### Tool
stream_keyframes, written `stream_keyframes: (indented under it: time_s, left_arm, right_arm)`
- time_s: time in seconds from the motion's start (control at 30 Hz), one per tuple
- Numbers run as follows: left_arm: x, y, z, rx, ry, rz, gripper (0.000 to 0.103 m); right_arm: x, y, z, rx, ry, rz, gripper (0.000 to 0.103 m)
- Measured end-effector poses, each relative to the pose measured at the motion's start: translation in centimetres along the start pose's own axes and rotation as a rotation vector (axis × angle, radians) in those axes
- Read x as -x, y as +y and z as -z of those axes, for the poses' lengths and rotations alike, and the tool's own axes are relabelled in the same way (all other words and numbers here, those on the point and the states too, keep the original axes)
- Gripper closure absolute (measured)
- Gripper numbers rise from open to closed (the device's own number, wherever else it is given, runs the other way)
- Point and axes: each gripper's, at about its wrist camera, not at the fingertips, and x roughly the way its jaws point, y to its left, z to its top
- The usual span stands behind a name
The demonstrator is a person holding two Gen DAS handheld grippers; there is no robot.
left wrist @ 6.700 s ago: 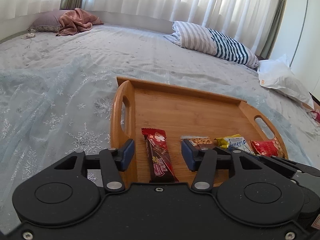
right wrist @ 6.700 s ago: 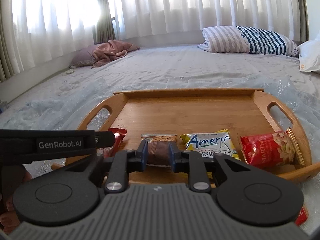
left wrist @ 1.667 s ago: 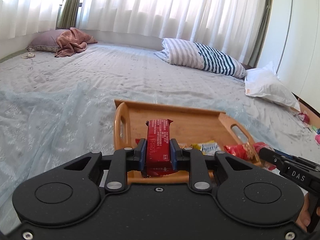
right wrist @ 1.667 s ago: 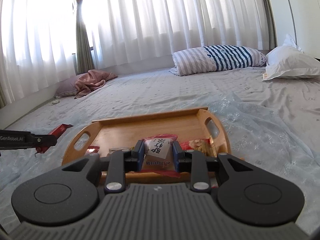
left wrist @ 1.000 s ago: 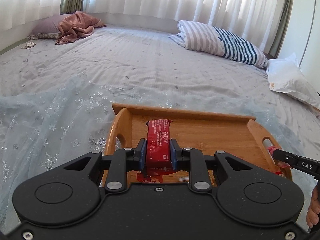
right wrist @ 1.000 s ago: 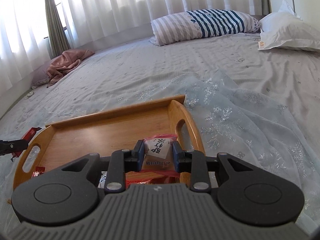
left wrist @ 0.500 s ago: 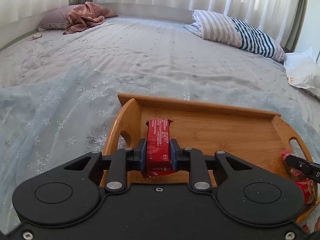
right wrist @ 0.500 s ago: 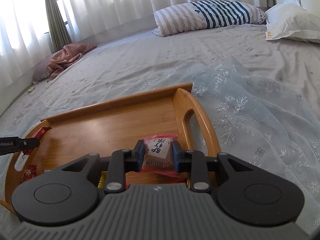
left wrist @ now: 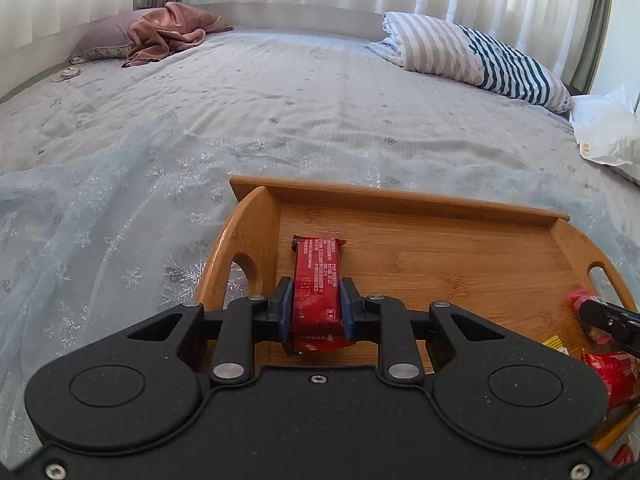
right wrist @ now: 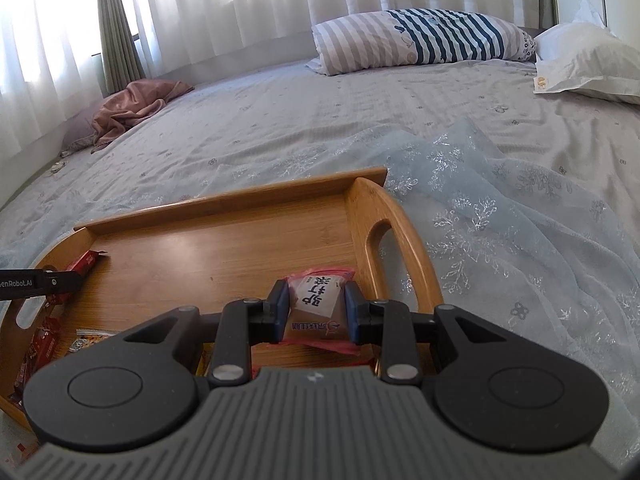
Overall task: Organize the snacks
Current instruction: 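Release the red bar on the tray while the right tool releases the rice cake pack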
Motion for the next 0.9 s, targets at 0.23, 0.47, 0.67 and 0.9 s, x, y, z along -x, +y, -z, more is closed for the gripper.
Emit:
stream_keyframes:
  time_s: [0.23,0.47,0.67,0.9]
  left_arm:
    - [0.1,-0.3,0.2,-0.031,0.001,-0.017,0.080]
    - [0.4,0.1,0.0,-0.007,0.003,-0.004,0.070]
    - [2.8,-0.2,-0.4,-0.058,-0.051,-0.006,0.041]
    - [7.2,-0.2,0.4,-0.080,-0.097,0.045,0.019]
  right_arm:
    - [0.0,0.4,0.2,0.025,-0.002,0.013,0.069]
    - [0.1,0.4,0.2,0.018,-0.014,0.017,0.058]
    - [1.5,0.4,0.2,0.002,-0.056,-0.002,0.040]
    - [4.6,1.3,0.7,0.048,-0.114,-0.021,0.026]
